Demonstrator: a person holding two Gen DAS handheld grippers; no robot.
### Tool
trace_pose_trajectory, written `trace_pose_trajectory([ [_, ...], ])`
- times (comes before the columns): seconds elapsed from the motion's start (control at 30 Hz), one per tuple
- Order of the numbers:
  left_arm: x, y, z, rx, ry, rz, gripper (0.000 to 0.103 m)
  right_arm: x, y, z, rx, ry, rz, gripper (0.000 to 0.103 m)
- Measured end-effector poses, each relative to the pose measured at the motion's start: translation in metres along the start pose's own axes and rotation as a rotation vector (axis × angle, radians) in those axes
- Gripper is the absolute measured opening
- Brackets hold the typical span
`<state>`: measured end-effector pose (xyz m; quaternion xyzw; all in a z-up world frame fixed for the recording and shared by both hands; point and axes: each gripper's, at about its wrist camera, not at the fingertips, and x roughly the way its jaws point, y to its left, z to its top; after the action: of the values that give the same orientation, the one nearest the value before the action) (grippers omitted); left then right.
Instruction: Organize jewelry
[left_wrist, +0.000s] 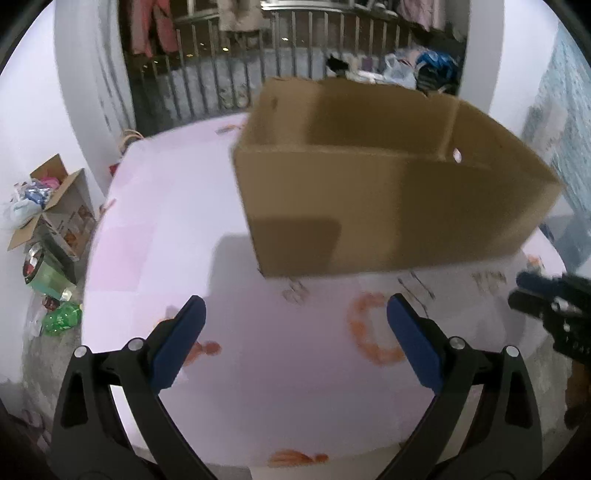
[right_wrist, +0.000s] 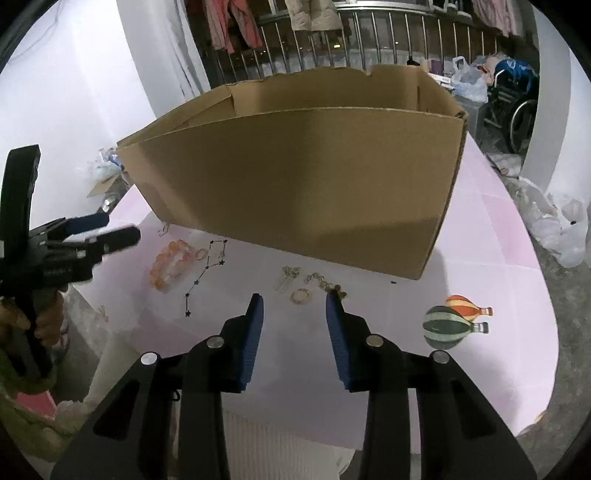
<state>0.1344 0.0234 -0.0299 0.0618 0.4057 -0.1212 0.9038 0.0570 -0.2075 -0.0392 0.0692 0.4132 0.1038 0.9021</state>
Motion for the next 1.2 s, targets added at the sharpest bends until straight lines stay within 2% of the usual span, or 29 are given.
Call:
trace_pose_trajectory([
  [0.1, 0.005, 0.006, 0.004, 0.001, -0.011, 0.014, 0.093, 0.006, -0.003, 0.002, 0.019, 0.009, 0.015, 0.034],
  [0.27, 0.028, 0.011, 0.006, -0.026, 0.052, -0.03, 0.057, 0.013, -0.004, 0.006, 0.032, 0.018, 0.023, 0.034],
  [0.43, 0.047, 0.015, 0.006, -0.07, 0.091, -0.054, 0.041, 0.014, -0.006, 0.007, 0.038, 0.02, 0.014, 0.034],
  [0.53, 0.055, 0.009, 0.002, -0.052, 0.122, -0.027, 0.031, 0.014, -0.007, 0.008, 0.048, 0.023, 0.01, 0.034],
  [0.6, 0.057, 0.005, 0.001, -0.027, 0.118, 0.006, 0.028, 0.013, -0.007, 0.008, 0.05, 0.021, 0.009, 0.034],
  [0.7, 0.058, 0.004, 0.001, -0.028, 0.112, 0.012, 0.026, 0.013, -0.007, 0.008, 0.053, 0.023, 0.009, 0.034],
  [0.8, 0.057, 0.001, 0.0, -0.009, 0.109, 0.009, 0.02, 0.014, -0.006, 0.006, 0.052, 0.03, 0.008, 0.034],
  [0.87, 0.057, -0.002, 0.0, 0.011, 0.109, 0.012, 0.01, 0.013, -0.005, 0.009, 0.055, 0.029, 0.012, 0.034],
  [0.93, 0.057, -0.004, 0.0, 0.021, 0.11, 0.016, 0.01, 0.012, -0.004, 0.01, 0.053, 0.025, 0.008, 0.034],
  [1.03, 0.055, 0.002, -0.001, -0.008, 0.112, 0.002, 0.009, 0.011, -0.005, 0.011, 0.052, 0.021, 0.008, 0.034],
  [1.07, 0.054, 0.005, -0.002, -0.014, 0.106, 0.003, 0.0, 0.01, -0.005, 0.011, 0.051, 0.02, 0.007, 0.034],
  [1.2, 0.046, 0.011, -0.003, -0.05, 0.109, -0.025, 0.0, 0.007, -0.005, 0.011, 0.048, 0.017, 0.0, 0.034],
])
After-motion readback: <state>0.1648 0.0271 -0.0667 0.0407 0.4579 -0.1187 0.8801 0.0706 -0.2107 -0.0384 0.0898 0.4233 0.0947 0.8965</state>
